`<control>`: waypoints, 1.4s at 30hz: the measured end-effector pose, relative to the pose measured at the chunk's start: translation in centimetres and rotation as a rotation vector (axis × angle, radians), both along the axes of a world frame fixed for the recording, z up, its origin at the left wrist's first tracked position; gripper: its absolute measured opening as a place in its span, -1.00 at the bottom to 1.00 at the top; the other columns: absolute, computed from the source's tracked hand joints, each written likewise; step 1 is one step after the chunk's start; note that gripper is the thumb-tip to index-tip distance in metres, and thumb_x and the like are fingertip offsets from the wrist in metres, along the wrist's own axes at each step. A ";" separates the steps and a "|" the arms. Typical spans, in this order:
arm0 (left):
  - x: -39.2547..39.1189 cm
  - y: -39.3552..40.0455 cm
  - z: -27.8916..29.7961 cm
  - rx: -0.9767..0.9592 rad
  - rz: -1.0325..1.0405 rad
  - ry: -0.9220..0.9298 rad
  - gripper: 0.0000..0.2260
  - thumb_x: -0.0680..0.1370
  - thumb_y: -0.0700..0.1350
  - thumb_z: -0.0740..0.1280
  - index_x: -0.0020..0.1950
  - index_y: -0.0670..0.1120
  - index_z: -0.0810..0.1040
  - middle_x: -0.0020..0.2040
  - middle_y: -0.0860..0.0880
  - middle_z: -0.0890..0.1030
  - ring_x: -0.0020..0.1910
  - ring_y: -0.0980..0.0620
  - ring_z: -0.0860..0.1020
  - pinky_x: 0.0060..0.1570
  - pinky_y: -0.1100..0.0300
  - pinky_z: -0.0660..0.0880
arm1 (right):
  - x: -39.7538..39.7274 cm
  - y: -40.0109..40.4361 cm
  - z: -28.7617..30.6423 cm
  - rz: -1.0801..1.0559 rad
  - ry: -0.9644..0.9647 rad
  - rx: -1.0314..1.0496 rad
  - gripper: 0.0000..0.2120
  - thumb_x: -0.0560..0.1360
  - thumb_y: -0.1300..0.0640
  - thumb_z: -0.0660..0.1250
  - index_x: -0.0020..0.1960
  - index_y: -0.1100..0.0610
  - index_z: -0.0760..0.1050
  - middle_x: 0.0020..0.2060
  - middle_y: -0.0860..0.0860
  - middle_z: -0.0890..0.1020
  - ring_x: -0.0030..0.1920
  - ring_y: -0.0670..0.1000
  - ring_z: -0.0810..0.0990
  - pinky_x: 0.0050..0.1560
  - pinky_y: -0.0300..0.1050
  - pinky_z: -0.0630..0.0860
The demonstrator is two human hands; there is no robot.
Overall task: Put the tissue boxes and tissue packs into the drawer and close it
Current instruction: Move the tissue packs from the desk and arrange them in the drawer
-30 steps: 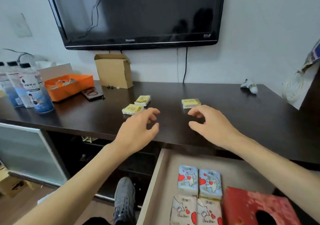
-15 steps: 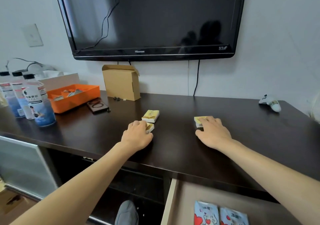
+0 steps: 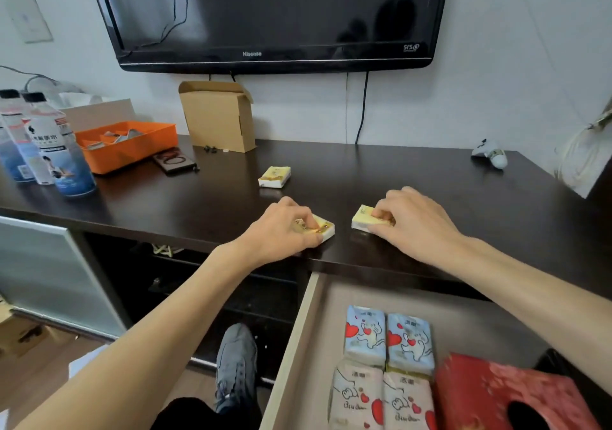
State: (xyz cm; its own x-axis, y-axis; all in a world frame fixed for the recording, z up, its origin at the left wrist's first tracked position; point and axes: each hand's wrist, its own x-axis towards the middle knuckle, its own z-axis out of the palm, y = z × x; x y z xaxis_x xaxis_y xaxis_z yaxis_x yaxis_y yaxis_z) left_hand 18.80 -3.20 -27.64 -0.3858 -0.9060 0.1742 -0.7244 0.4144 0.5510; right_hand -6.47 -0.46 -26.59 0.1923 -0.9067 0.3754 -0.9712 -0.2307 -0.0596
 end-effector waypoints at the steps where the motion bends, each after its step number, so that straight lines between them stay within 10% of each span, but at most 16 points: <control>1: -0.5 0.4 0.0 -0.002 -0.011 0.002 -0.91 0.48 0.04 0.43 -0.07 0.08 0.60 0.22 0.00 0.43 0.27 -0.03 0.39 0.27 -0.03 0.35 | 0.0 0.5 0.0 -0.008 0.006 -0.023 -0.77 0.55 -0.09 0.39 0.07 0.03 0.68 -0.12 -0.05 0.58 0.03 0.08 0.48 -0.15 -0.02 0.34; 14: -2.2 3.8 -1.7 -0.019 -0.066 0.113 -0.65 0.54 -0.25 0.26 0.26 0.07 0.54 0.53 -0.05 0.33 0.53 -0.04 0.21 0.33 0.16 0.16 | -1.3 4.2 -0.2 0.072 -0.164 0.164 -0.55 0.57 -0.21 0.34 0.35 0.00 0.62 0.33 -0.11 0.47 0.24 -0.02 0.50 0.23 0.03 0.49; 19: -2.0 3.6 -2.2 -0.068 0.001 0.081 -0.37 0.53 -0.05 0.30 0.57 0.07 0.15 0.50 0.03 0.37 0.45 0.04 0.33 0.24 0.17 0.33 | -1.3 4.0 -0.1 0.115 -0.254 0.212 -0.52 0.51 -0.25 0.41 0.33 -0.03 0.58 0.24 -0.14 0.50 -0.11 -0.22 0.45 -0.03 -0.15 0.39; 26: -3.1 2.9 -1.8 -0.153 -0.007 -0.015 -0.42 0.46 0.18 0.28 0.47 0.09 0.33 0.46 0.10 0.36 0.41 0.07 0.30 0.10 0.17 0.30 | -0.6 3.4 0.5 0.112 -0.242 0.329 -0.57 0.46 -0.13 0.48 0.25 -0.05 0.45 0.23 -0.16 0.44 0.08 -0.07 0.50 0.07 -0.06 0.50; 32: -2.5 2.7 -0.4 -0.101 -0.102 -0.178 -0.53 0.46 0.13 0.38 0.37 0.11 0.50 0.38 0.11 0.48 0.32 0.08 0.42 0.14 0.13 0.40 | -1.7 3.0 0.2 0.151 -0.315 0.326 -0.63 0.43 -0.06 0.55 0.17 -0.06 0.54 -0.10 -0.19 0.46 -0.20 -0.13 0.47 -0.29 -0.31 0.33; 39: -1.8 5.9 1.0 -0.061 -0.145 -0.119 -0.62 0.38 0.14 0.52 0.14 0.07 0.63 0.02 0.10 0.62 0.06 0.05 0.58 0.11 0.05 0.51 | -2.1 6.8 1.0 0.108 -0.229 0.289 -0.11 0.23 -0.38 0.47 0.46 -0.02 0.40 0.04 -0.17 0.49 -0.10 -0.19 0.50 -0.10 -0.14 0.41; 42: -1.4 8.2 1.3 -0.031 -0.219 -0.069 -0.61 0.38 0.15 0.53 0.16 0.12 0.58 0.05 0.16 0.62 0.05 0.19 0.55 -0.07 0.40 0.45 | -2.4 10.5 1.3 0.113 -0.289 0.336 -0.05 0.20 -0.42 0.40 0.50 -0.05 0.38 0.05 -0.20 0.49 -0.02 -0.25 0.52 0.00 -0.11 0.51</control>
State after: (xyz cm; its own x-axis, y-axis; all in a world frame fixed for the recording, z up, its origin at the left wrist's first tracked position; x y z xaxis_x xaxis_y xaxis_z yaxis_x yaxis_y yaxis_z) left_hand 17.36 4.99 -26.34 -0.5849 -0.7938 0.1668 -0.6509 0.5820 0.4875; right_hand -8.85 10.06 -25.30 0.2279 -0.9667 0.1167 -0.8736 -0.2559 -0.4139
